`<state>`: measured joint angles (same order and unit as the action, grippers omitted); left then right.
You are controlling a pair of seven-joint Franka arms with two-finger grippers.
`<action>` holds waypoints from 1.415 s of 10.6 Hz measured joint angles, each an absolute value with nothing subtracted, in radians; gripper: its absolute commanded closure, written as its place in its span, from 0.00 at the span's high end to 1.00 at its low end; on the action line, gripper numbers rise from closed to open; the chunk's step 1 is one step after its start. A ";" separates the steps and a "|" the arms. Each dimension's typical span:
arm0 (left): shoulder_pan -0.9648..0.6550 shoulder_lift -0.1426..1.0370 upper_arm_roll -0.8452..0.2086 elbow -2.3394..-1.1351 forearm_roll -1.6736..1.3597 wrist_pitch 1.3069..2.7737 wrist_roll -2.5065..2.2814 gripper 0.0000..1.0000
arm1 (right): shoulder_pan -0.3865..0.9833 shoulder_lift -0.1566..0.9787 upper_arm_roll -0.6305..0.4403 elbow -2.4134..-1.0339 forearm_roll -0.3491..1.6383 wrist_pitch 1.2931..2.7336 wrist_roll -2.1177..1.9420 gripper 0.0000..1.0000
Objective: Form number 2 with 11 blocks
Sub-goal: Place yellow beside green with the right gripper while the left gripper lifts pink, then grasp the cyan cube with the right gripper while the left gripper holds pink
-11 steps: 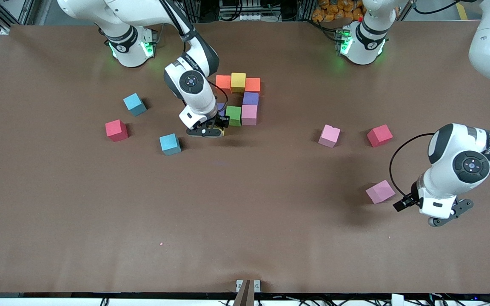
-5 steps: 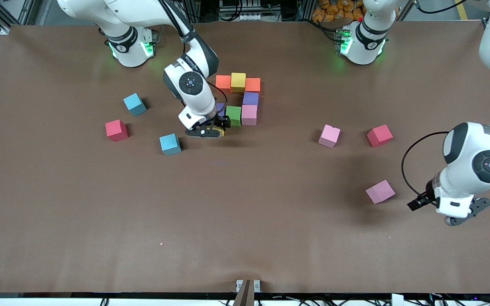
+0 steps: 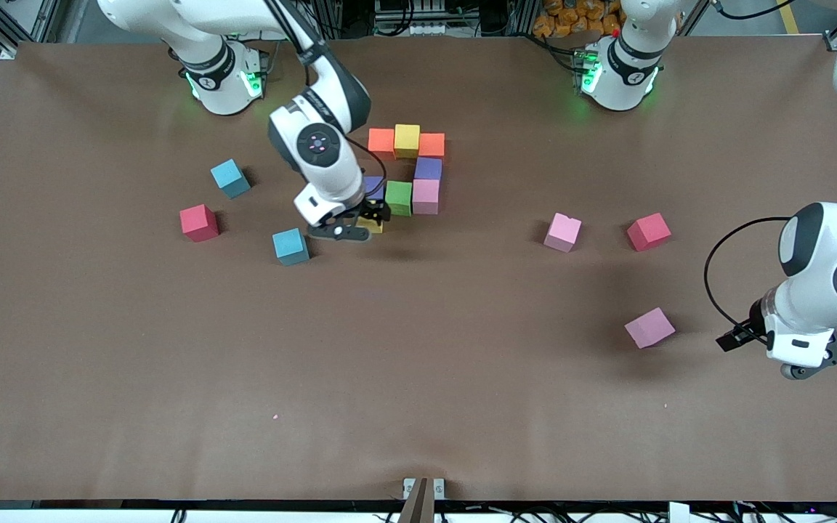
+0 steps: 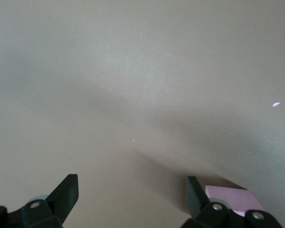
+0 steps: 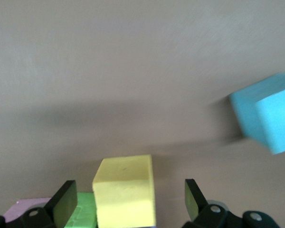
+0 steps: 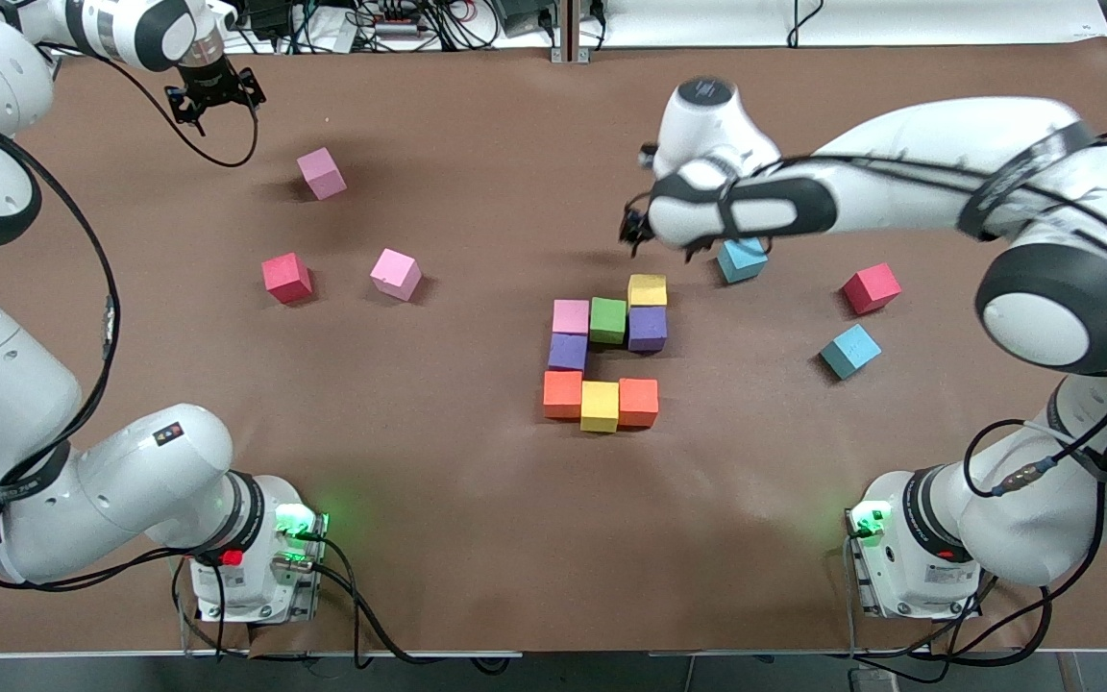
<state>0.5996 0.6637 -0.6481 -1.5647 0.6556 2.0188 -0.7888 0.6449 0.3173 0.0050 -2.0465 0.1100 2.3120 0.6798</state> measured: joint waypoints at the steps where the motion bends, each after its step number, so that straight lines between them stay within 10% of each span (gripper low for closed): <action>1: 0.610 0.664 -0.647 -1.568 0.656 2.017 -0.788 1.00 | 0.597 0.299 0.001 -2.041 0.110 2.291 0.592 1.00; 15: 0.588 0.786 -0.646 -1.578 0.655 2.104 -0.786 1.00 | 0.434 0.341 -0.006 -2.207 -0.082 2.461 0.195 1.00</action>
<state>0.5877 0.7860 -0.6455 -1.5777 0.6551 2.1040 -0.7862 0.4338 0.3407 -0.0055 -2.2074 -0.0821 2.4610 0.1949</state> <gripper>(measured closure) 0.000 0.000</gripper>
